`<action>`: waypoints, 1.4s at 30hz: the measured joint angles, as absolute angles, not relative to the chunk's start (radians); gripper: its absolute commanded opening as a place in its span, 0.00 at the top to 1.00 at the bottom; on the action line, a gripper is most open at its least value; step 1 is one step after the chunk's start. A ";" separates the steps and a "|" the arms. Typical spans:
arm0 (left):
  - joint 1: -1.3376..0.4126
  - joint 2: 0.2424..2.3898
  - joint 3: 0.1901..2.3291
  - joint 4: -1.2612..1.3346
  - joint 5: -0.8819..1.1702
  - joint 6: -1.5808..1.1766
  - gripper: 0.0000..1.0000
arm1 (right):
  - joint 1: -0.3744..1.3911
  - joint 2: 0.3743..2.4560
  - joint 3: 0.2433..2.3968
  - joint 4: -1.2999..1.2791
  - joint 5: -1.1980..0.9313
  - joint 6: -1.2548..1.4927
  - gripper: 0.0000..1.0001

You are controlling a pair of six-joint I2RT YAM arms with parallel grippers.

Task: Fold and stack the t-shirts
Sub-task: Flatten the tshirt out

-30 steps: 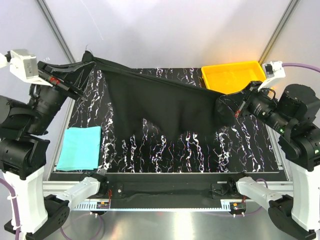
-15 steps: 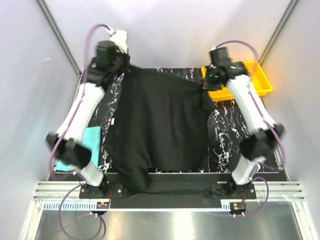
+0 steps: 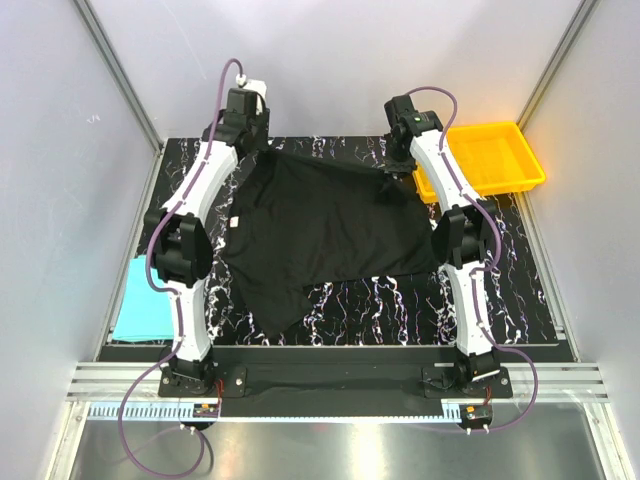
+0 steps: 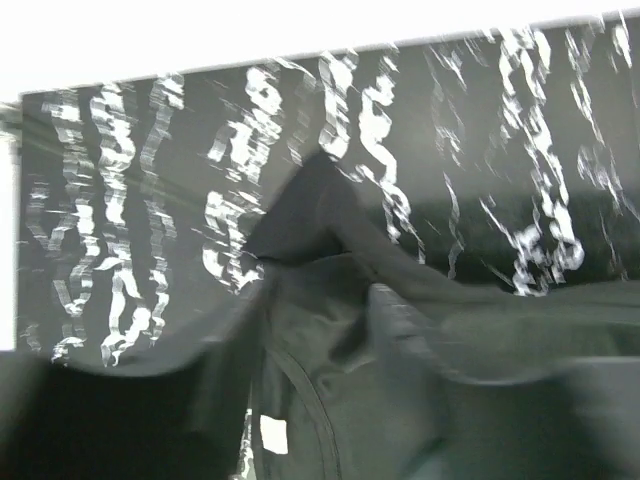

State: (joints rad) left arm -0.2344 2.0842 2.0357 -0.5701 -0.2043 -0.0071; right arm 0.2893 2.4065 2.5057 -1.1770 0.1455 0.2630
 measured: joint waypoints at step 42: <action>-0.606 0.844 0.471 -0.881 0.070 -1.269 0.45 | 0.248 1.160 0.953 -0.890 -0.212 0.507 0.05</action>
